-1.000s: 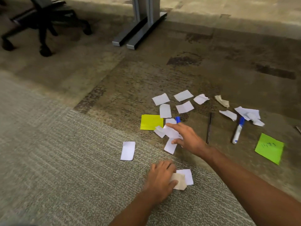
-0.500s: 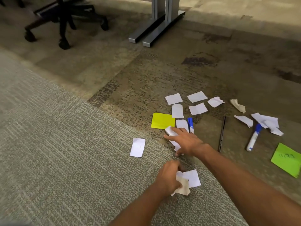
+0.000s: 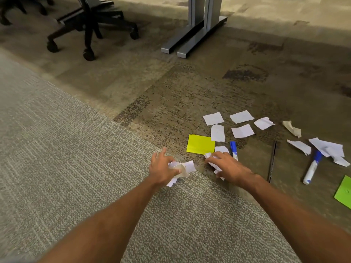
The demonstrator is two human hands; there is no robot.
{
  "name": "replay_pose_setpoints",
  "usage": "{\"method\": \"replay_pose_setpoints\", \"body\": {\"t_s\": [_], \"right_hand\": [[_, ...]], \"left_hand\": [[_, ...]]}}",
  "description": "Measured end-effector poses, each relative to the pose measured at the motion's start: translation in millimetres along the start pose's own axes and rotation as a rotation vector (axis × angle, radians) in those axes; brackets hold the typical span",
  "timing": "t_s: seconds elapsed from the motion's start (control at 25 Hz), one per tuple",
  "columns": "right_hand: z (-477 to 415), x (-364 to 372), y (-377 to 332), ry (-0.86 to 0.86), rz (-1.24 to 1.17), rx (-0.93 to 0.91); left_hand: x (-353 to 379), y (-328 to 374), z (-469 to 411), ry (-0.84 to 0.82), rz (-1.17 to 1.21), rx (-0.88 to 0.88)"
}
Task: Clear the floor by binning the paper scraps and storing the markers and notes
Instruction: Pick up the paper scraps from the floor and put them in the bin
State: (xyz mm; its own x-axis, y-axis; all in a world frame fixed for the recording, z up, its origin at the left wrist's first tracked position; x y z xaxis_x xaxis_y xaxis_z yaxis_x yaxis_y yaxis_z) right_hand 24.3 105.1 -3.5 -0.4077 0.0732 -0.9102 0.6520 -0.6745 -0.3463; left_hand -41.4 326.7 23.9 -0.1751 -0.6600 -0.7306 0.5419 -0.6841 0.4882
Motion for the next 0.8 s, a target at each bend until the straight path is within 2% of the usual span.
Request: {"method": "replay_pose_setpoints", "body": {"t_s": [0.12, 0.24, 0.32, 0.4, 0.48, 0.56, 0.64, 0.72, 0.8], "right_hand": [[0, -1, 1, -0.004, -0.020, 0.016], [1, -5, 0, 0.049, -0.053, 0.044], [2, -8, -3, 0.121, -0.058, 0.069], [3, -11, -5, 0.156, -0.052, 0.105], [5, -14, -6, 0.192, -0.090, 0.151], [7, -21, -3, 0.277, -0.160, 0.206], [8, -27, 2, 0.367, -0.202, 0.257], [7, -30, 8, 0.434, -0.238, 0.302], [4, -27, 12, 0.425, -0.297, 0.343]], "left_hand": [[15, -1, 5, 0.001, -0.117, -0.006], [23, 4, 13, 0.129, -0.183, 0.026], [20, 4, 9, 0.136, -0.133, 0.028], [16, 1, 4, 0.049, -0.009, 0.026], [13, 0, 5, -0.022, 0.115, 0.090], [10, 5, 6, -0.011, 0.153, 0.200], [7, 13, 5, 0.121, -0.025, 0.344], [8, 26, 4, 0.250, -0.359, 0.505], [15, 35, 2, 0.296, -0.619, 0.618]]}}
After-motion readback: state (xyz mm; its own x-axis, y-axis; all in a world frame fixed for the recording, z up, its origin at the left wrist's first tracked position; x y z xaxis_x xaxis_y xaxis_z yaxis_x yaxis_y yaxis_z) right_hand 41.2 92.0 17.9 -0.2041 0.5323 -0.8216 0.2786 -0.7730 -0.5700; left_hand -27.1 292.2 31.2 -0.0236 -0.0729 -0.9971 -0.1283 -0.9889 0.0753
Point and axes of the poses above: each hand's wrist, its own z-axis away from the middle knuckle, its own x-axis out of the palm, y = z × x, the point moved 3 cm from there along -z, towards the middle knuckle, and after that the axes turned 10 degrees about -x, right-handed, at the moved point
